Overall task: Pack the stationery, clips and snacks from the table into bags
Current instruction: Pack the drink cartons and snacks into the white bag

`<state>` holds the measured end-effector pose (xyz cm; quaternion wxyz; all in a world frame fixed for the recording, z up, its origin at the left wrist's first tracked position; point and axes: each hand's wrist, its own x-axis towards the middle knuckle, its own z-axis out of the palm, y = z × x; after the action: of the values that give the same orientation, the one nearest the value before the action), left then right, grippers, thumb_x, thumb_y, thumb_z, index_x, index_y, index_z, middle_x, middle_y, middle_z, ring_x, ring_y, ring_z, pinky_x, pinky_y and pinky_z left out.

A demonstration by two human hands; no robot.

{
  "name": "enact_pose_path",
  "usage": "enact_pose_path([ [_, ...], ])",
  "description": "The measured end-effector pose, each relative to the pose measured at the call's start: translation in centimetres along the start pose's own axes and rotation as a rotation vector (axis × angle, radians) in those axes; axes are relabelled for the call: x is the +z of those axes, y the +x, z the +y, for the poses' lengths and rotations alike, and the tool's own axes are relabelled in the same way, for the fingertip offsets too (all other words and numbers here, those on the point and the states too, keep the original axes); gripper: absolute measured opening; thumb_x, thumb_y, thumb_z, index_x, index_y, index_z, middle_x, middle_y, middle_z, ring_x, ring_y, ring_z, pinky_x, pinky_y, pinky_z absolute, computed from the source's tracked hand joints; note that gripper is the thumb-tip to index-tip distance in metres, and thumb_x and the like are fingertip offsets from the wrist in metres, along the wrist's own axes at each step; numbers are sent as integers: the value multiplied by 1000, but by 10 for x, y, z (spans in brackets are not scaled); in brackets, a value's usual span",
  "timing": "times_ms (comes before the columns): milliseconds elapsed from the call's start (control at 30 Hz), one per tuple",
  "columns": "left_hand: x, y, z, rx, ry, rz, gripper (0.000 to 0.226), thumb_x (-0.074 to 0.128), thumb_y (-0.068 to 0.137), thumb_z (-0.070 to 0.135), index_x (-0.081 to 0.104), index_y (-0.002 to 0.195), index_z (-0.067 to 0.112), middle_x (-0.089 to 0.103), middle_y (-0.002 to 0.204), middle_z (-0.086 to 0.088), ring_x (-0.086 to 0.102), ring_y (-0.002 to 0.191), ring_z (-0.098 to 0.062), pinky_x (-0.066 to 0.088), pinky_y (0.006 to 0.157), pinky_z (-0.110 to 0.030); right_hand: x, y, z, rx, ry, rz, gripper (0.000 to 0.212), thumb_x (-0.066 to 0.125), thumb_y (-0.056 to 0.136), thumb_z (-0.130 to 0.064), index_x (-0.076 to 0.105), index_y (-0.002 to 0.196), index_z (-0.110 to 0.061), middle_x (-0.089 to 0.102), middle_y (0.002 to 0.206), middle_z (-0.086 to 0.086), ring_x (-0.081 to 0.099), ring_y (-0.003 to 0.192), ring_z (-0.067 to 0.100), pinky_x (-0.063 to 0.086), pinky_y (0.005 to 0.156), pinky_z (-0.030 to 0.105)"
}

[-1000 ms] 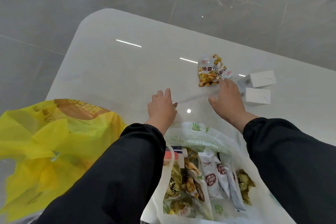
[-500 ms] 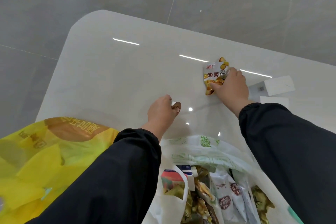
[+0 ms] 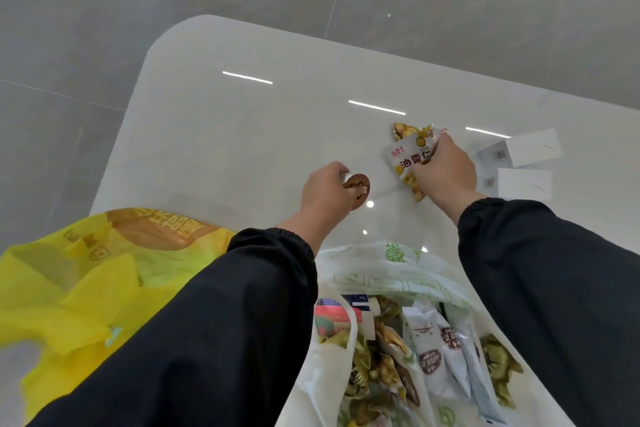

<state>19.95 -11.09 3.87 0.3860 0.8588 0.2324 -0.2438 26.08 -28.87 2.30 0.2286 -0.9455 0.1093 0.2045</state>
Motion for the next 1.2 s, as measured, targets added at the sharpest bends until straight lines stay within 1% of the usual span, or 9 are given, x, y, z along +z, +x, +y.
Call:
enact_pose_path([
  [67,-1,-9,9,22,14,1,43,71,83,30,59,120,13,60,117,-4,57,103,-21,49,80,-28,-7,-10,2,19,70,-12,21,57,84,-15,44,100,-13,47,77,-6,50,77,20,33,53,27],
  [267,0,-48,33,60,82,37,39,70,83,28,60,119,13,60,118,-3,56,104,-18,40,75,-22,-26,-50,12,43,237,-26,20,61,84,-19,46,96,-13,49,78,-9,49,72,12,33,51,23],
  [400,10,-83,46,70,74,48,41,70,83,26,59,120,13,60,121,-6,56,108,-21,41,77,-23,-41,-81,26,36,271,4,19,64,82,-24,60,95,-11,63,88,-3,59,81,19,47,65,29],
  [567,34,-135,57,49,-18,78,41,66,85,19,55,123,11,58,125,-7,54,112,-23,42,79,-24,-60,-120,57,52,296,14,21,69,82,-27,64,95,-11,66,91,1,62,85,22,51,76,33],
  [767,69,-198,36,6,-26,107,42,59,88,15,49,129,12,48,129,-5,50,115,-22,36,84,-25,-62,-179,94,37,315,-50,17,66,84,-24,61,97,-15,64,89,-3,59,78,16,41,58,24],
  [900,84,-227,5,-28,-53,133,44,58,88,10,48,130,14,48,129,-2,50,114,-19,40,87,-24,-50,-218,116,27,351,-153,11,61,83,-16,56,93,-15,61,82,-6,57,73,10,40,56,22],
  [1000,91,-242,-17,-78,-33,55,48,56,86,3,46,131,17,52,130,-2,52,116,-21,43,84,-27,-40,-242,131,-4,343,-262,21,55,80,-9,56,100,-16,62,85,-4,58,79,13,40,59,22],
  [1100,95,-249,-33,-148,58,-11,48,56,85,1,46,130,16,55,124,-4,53,107,-21,43,78,-26,-28,-255,143,-20,298,-316,31,58,79,-12,53,108,-19,63,94,-5,60,89,17,43,67,26],
  [1200,100,-251,-39,-179,166,-112,46,59,85,5,48,129,16,55,125,-6,54,107,-23,49,83,-30,-20,-265,145,5,224,-334,41,63,81,-13,43,117,-16,61,97,-2,61,87,19,45,64,27],
])
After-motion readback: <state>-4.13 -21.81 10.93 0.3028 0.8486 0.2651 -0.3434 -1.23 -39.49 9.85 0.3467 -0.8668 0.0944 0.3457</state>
